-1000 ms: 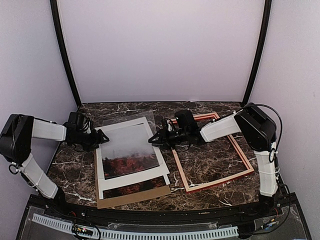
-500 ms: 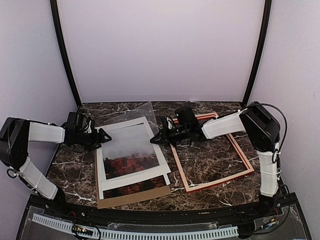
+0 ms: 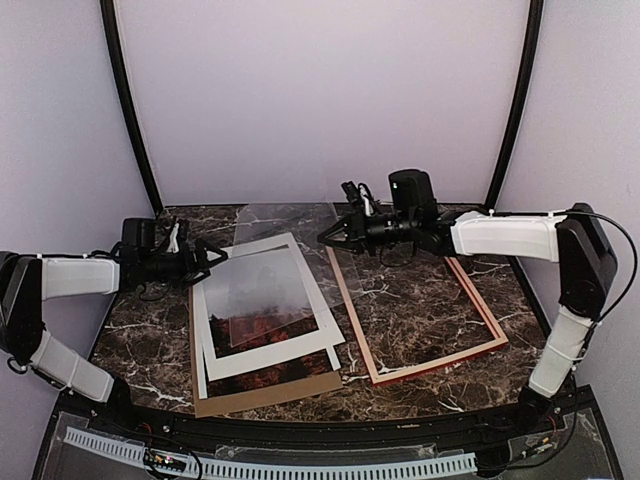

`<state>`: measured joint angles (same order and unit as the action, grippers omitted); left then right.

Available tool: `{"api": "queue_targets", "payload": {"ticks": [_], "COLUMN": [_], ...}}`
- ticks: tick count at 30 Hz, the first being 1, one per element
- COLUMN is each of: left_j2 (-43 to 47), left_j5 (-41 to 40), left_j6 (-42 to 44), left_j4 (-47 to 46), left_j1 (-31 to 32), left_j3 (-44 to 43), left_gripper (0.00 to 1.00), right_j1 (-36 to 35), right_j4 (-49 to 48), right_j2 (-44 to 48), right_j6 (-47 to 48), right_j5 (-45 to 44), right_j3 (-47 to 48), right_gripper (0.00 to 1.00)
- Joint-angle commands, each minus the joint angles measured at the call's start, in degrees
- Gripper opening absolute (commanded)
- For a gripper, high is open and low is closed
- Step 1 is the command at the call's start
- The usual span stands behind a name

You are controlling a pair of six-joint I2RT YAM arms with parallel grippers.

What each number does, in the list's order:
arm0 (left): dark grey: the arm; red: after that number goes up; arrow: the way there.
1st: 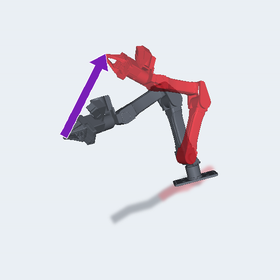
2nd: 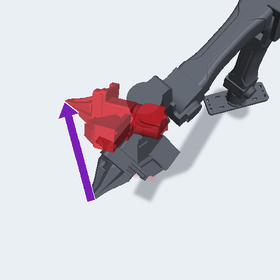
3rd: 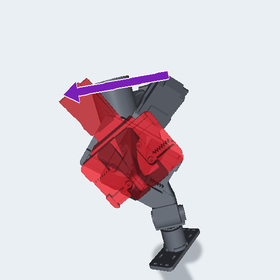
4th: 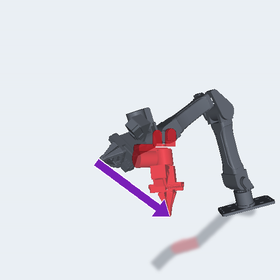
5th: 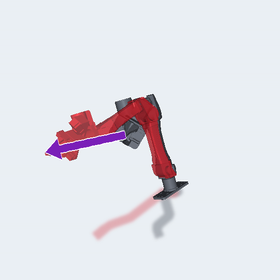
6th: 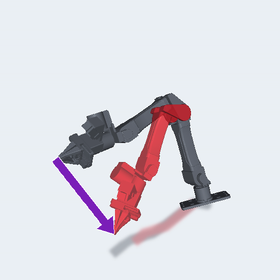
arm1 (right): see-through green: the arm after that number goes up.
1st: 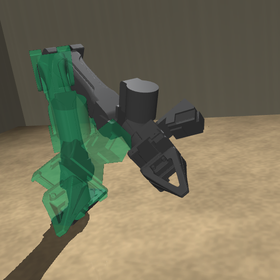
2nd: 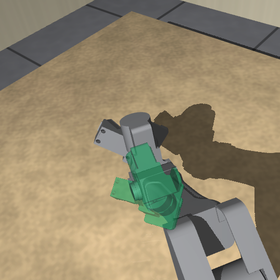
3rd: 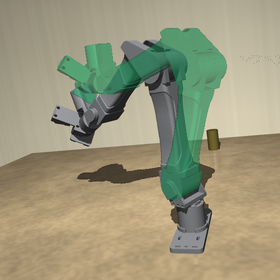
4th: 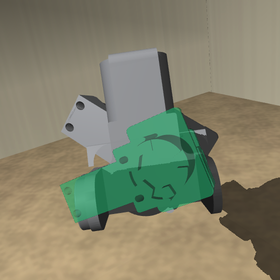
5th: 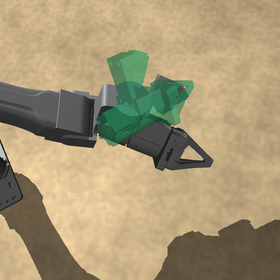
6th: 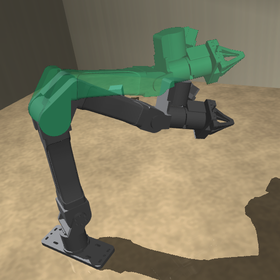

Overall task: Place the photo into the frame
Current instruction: Pick up the glass panel from the mat board, then pass from the right arm to the left

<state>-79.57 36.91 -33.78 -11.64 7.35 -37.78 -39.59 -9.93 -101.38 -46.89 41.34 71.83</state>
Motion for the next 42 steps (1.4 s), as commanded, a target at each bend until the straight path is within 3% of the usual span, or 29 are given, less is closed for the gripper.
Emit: {"api": "queue_targets", "payload": {"ticks": [1, 14, 21, 27, 33, 42], "left_j2": [-0.2, -3.4, -3.7, -2.3, -0.2, 1.6], "left_j5": [7.9, 15.6, 17.3, 18.1, 18.1, 18.0], "left_j6": [-4.4, -12.2, -13.6, -14.6, -14.2, -13.9], "left_j4": [-9.5, -21.3, -23.9, -26.1, -26.2, -25.2], "left_j1": [0.2, 0.9, 1.5, 1.6, 1.6, 1.6], "left_j3": [1.2, 2.2, 2.6, 3.5, 3.9, 3.3], "left_gripper": [0.99, 0.99, 0.99, 0.85, 0.57, 0.41], "right_j1": [0.0, 0.0, 0.0, 0.3, 1.5, 2.2], "right_j4": [-2.3, -13.9, -14.6, -7.0, -3.8, -5.3], "right_j2": [3.6, 5.5, 6.1, 5.7, 5.0, 3.9], "right_j6": [1.4, -5.6, -6.3, -2.5, -1.9, -3.5], "right_j5": [4.1, 8.4, 8.7, 5.1, 1.3, -1.1], "right_j3": [-1.1, -5.4, -6.1, -5.9, -7.4, -10.1], "right_gripper": [0.0, 0.0, 0.0, 0.0, 0.0, 0.0]}}
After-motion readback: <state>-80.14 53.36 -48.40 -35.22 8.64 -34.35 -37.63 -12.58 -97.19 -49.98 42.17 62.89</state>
